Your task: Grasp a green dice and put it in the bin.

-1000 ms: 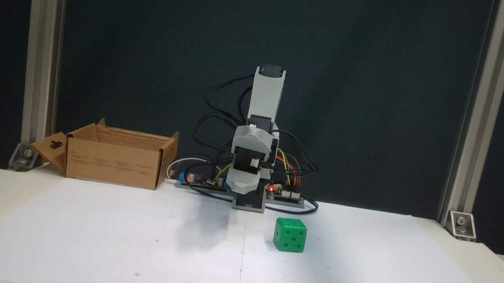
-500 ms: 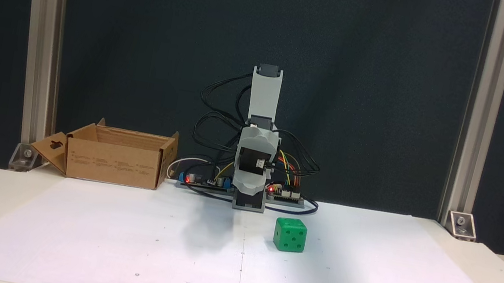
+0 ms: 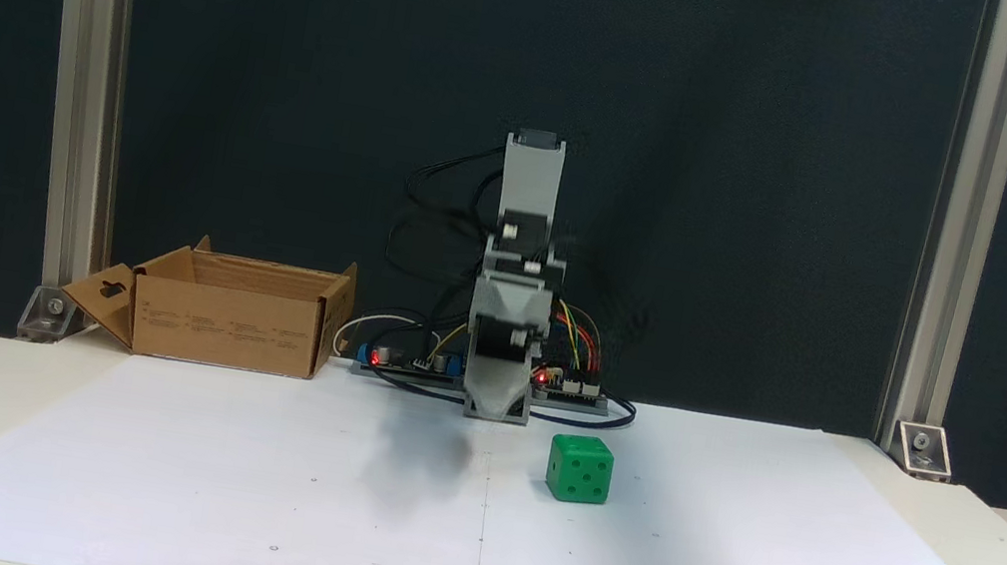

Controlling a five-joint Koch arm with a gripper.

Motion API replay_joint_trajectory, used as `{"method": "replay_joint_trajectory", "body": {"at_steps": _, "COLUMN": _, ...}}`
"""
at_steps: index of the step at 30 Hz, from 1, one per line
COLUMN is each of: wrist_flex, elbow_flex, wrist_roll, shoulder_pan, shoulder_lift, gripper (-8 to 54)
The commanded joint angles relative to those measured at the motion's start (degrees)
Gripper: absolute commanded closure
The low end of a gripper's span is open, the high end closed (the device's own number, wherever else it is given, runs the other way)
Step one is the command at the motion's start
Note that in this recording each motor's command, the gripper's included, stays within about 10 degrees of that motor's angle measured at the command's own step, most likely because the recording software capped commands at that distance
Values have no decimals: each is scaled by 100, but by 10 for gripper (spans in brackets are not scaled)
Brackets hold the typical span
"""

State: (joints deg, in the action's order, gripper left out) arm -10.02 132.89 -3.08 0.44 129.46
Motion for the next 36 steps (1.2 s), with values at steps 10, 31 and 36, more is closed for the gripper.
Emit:
{"method": "replay_joint_trajectory", "body": {"at_steps": 10, "wrist_flex": 3584, "elbow_flex": -2355, "wrist_roll": 589, "shoulder_pan": 35, "shoulder_lift": 598, "gripper": 32}}
{"method": "replay_joint_trajectory", "body": {"at_steps": 31, "wrist_flex": 9325, "elbow_flex": -5317, "wrist_roll": 598, "shoulder_pan": -378, "shoulder_lift": 439, "gripper": 31}}
{"method": "replay_joint_trajectory", "body": {"at_steps": 36, "wrist_flex": 10239, "elbow_flex": -6029, "wrist_roll": 606, "shoulder_pan": -580, "shoulder_lift": 26, "gripper": 31}}
